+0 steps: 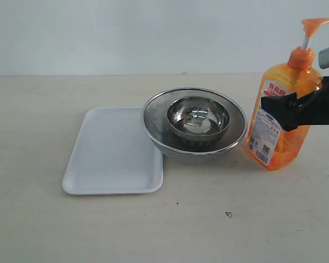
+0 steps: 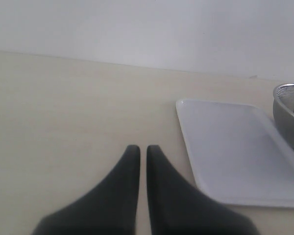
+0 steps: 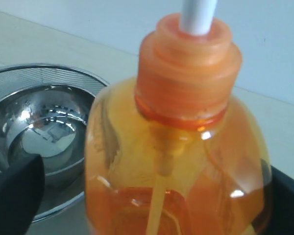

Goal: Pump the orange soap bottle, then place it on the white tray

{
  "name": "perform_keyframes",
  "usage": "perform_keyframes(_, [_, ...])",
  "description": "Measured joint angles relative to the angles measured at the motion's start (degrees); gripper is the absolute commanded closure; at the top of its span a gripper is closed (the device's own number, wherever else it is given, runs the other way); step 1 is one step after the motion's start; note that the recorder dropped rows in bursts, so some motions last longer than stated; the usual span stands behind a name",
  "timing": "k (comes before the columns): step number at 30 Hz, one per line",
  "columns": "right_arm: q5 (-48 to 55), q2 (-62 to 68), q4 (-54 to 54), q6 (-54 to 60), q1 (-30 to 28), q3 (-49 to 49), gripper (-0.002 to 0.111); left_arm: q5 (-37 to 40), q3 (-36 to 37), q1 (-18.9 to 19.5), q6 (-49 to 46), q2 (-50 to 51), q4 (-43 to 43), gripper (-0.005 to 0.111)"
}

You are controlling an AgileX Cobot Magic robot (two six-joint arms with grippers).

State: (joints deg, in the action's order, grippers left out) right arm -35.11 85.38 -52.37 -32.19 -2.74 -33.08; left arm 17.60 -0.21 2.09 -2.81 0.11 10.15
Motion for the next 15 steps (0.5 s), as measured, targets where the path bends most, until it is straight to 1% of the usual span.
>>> perform_keyframes(5, [0.0, 0.0, -0.4, -0.7, 0.0, 0.0, 0.092, 0.0, 0.0, 0.0, 0.0, 0.0, 0.0, 0.102])
perform_keyframes(6, [0.0, 0.0, -0.4, -0.8, 0.0, 0.0, 0.106, 0.0, 0.0, 0.0, 0.0, 0.0, 0.0, 0.102])
perform_keyframes(9, [0.2, 0.0, 0.5, -1.0, 0.0, 0.0, 0.108, 0.0, 0.0, 0.0, 0.0, 0.0, 0.0, 0.102])
perform_keyframes(15, [0.3, 0.0, 1.3, -1.1, 0.0, 0.0, 0.108, 0.0, 0.0, 0.0, 0.0, 0.0, 0.0, 0.102])
